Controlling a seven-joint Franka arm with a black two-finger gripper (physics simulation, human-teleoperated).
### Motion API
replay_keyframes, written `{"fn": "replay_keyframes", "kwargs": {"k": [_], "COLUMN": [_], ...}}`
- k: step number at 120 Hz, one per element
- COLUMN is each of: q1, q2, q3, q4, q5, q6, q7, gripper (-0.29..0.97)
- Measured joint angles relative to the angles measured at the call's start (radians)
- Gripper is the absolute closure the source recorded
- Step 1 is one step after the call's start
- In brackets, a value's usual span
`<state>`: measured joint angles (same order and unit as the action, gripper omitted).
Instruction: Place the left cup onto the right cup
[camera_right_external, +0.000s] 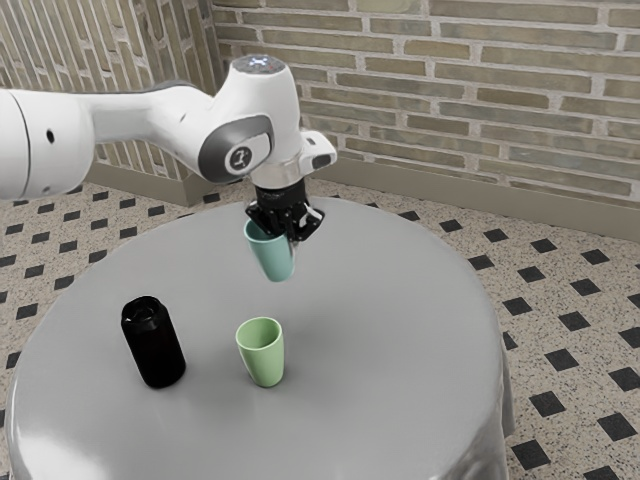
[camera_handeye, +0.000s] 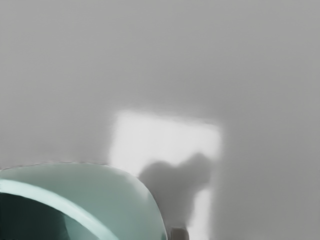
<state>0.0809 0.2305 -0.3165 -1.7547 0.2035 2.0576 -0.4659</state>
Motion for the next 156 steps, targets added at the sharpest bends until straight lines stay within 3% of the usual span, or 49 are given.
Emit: {"fn": "replay_keyframes", "kwargs": {"k": [78,120,156], "q1": [0.0,0.031,-0.004], "q2": [-0.207,-0.211,-0.173], "q3": [-0.013,-0.059,-0.063], "q4": [-0.263,-0.277,-0.269], "q5": [-0.041,-0.047,-0.045], "q6": [-0.005,-0.006,0.003], "q7": [-0.225,-0.322,-0.387], "gripper": [0.78,0.78,0.78]}}
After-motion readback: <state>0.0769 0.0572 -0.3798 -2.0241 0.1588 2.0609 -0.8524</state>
